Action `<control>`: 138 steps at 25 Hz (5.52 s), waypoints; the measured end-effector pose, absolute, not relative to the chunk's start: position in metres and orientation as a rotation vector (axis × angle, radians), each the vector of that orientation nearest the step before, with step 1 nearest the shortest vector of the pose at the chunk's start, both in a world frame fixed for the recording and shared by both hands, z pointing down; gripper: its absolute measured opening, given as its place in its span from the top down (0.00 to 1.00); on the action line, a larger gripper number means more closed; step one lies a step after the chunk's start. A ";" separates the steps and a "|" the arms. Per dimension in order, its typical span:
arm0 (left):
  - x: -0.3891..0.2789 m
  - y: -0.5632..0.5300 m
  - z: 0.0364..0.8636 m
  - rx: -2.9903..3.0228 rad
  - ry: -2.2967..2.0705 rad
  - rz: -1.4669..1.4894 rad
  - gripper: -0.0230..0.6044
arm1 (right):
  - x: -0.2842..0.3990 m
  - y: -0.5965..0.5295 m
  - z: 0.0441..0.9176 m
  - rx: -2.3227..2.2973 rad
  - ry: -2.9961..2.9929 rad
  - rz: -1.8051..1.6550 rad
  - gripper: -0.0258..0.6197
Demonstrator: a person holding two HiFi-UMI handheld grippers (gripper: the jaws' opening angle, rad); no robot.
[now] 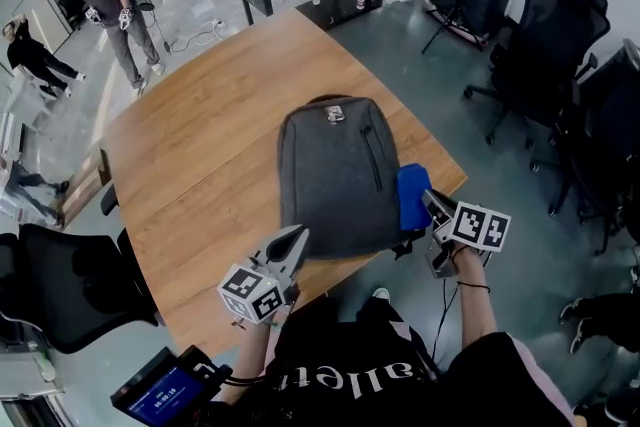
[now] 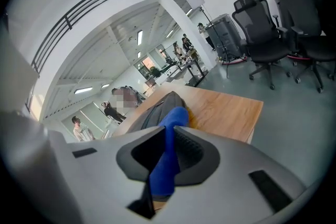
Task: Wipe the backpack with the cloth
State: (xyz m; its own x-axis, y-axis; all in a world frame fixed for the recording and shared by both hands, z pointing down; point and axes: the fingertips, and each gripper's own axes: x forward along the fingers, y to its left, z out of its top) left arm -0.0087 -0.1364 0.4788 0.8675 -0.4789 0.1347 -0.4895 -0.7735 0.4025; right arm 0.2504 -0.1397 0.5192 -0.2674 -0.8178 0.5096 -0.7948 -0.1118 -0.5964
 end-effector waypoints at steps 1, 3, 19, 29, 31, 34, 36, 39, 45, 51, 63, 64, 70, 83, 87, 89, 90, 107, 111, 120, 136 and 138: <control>-0.007 -0.135 0.478 2.607 -0.717 0.034 0.96 | 0.256 -0.138 0.521 -1.893 2.074 -1.363 0.87; -0.006 -0.134 0.478 2.605 -0.725 0.035 0.96 | 0.261 -0.135 0.522 -1.900 2.076 -1.370 0.87; -0.018 -0.134 0.492 2.569 -0.778 0.016 0.96 | 0.148 -0.216 0.453 -1.538 2.289 -1.240 0.87; -0.045 -0.141 0.505 2.542 -0.788 0.012 0.96 | 0.005 -0.273 0.480 -1.349 2.488 -1.363 0.87; -0.046 -0.143 0.504 2.550 -0.785 0.021 0.96 | -0.007 -0.280 0.487 -1.341 2.504 -1.390 0.87; -0.044 -0.142 0.499 2.569 -0.767 0.039 0.96 | -0.014 -0.283 0.495 -1.354 2.537 -1.412 0.87; -0.045 -0.141 0.498 2.579 -0.749 0.044 0.96 | -0.014 -0.285 0.502 -1.384 2.550 -1.420 0.87; -0.048 -0.140 0.504 2.580 -0.732 0.056 0.96 | -0.011 -0.286 0.514 -1.417 2.536 -1.436 0.87; -0.045 -0.137 0.507 2.586 -0.706 0.063 0.96 | 0.015 -0.284 0.510 -1.456 2.502 -1.407 0.87; -0.026 -0.139 0.503 2.584 -0.705 0.077 0.96 | 0.082 -0.276 0.502 -1.547 2.459 -1.375 0.87; -0.020 -0.143 0.485 2.591 -0.709 0.064 0.96 | 0.170 -0.247 0.503 -1.648 2.302 -1.402 0.87; -0.017 -0.144 0.484 2.591 -0.709 0.065 0.96 | 0.177 -0.246 0.504 -1.657 2.292 -1.403 0.87; -0.015 -0.152 0.476 2.603 -0.726 0.067 0.96 | 0.209 -0.231 0.515 -1.688 2.220 -1.437 0.87; 0.003 -0.156 0.473 2.606 -0.705 0.075 0.96 | 0.279 -0.204 0.529 -1.835 2.089 -1.458 0.87; 0.003 -0.154 0.473 2.603 -0.715 0.075 0.96 | 0.273 -0.214 0.512 -1.798 2.126 -1.417 0.87; 0.000 -0.156 0.473 2.600 -0.726 0.072 0.96 | 0.262 -0.226 0.500 -1.752 2.149 -1.391 0.87; -0.003 -0.157 0.473 2.598 -0.733 0.070 0.96 | 0.253 -0.234 0.493 -1.727 2.163 -1.377 0.87; -0.054 -0.160 0.485 2.521 -0.910 0.006 0.96 | 0.044 -0.352 0.463 -1.330 2.564 -1.362 0.87; -0.065 -0.170 0.492 2.504 -0.942 -0.006 0.96 | 0.007 -0.375 0.492 -1.313 2.645 -1.433 0.87; -0.066 -0.165 0.486 2.485 -0.944 -0.023 0.96 | 0.028 -0.382 0.530 -1.428 2.666 -1.548 0.87; -0.023 -0.166 0.476 2.530 -0.776 -0.013 0.96 | 0.206 -0.348 0.523 -1.744 2.389 -1.517 0.87; -0.022 -0.164 0.477 2.528 -0.770 -0.011 0.96 | 0.227 -0.339 0.525 -1.769 2.329 -1.530 0.87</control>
